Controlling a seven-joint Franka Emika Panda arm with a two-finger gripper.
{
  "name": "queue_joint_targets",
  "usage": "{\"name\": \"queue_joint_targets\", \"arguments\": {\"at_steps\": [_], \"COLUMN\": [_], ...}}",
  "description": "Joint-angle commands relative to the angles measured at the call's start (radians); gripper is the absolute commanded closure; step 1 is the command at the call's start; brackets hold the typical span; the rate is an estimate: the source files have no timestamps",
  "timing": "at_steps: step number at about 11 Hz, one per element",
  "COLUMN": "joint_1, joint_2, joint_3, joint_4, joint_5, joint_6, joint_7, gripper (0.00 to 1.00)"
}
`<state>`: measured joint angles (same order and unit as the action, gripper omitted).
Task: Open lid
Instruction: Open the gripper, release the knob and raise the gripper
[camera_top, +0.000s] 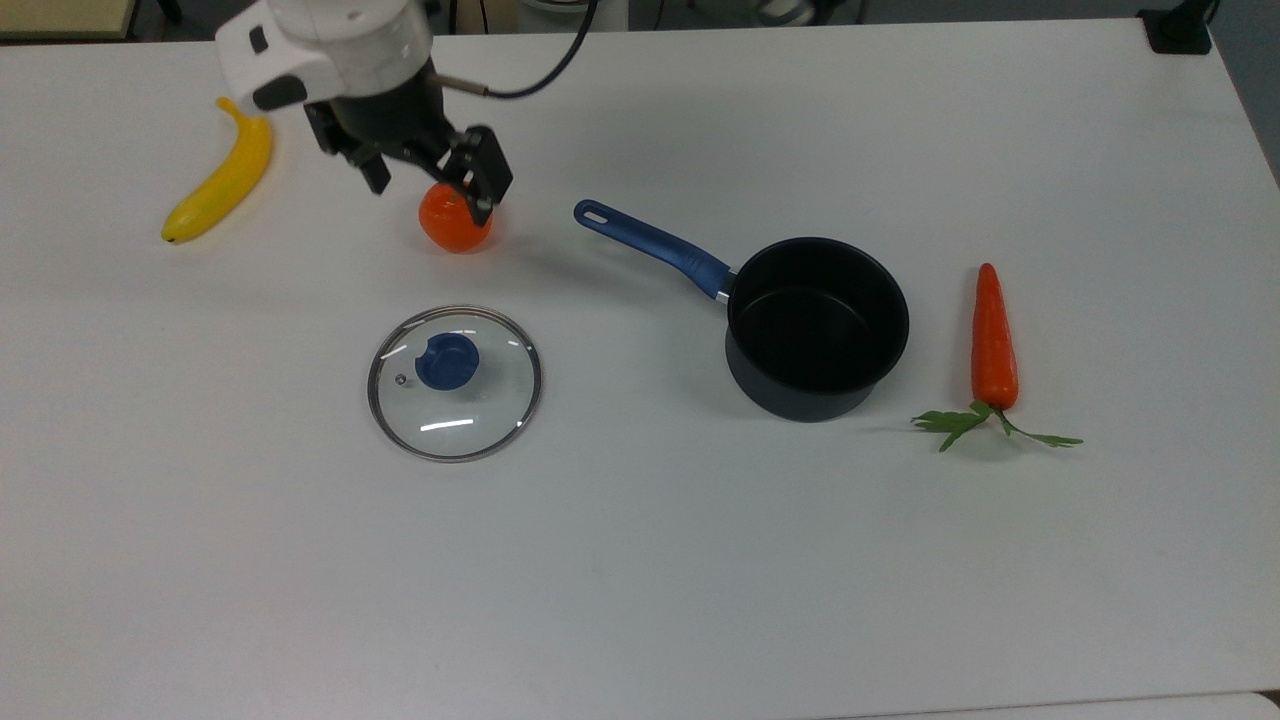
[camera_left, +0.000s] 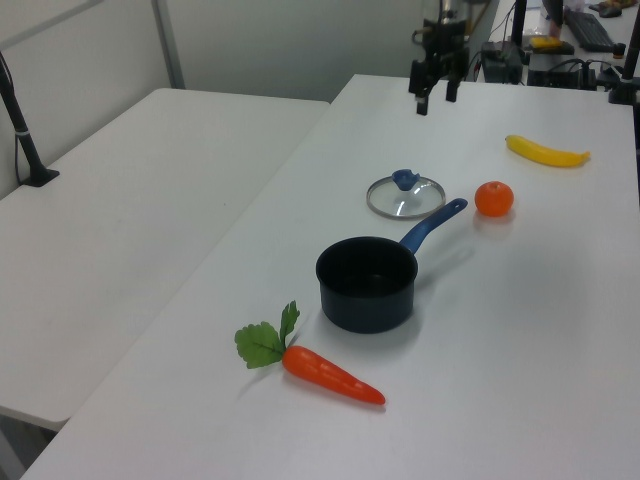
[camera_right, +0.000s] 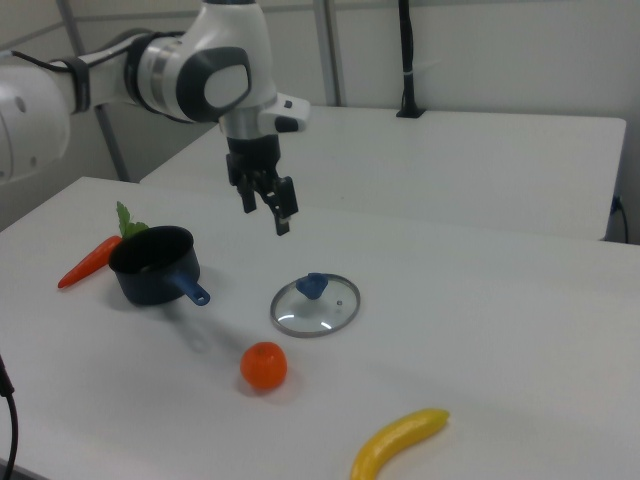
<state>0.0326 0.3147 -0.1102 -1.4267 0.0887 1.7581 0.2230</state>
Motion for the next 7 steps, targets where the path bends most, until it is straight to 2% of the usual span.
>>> {"name": "queue_joint_targets", "arguments": {"at_steps": [1,7], "joint_1": [0.039,0.038], "joint_2": [-0.097,-0.126], "joint_3": [-0.003,-0.005], "joint_4": [-0.047,-0.044], "joint_5": [-0.015,-0.039], "joint_6": [-0.116,-0.17], "joint_7": [-0.011,-0.017], "gripper": [0.0,0.0]}}
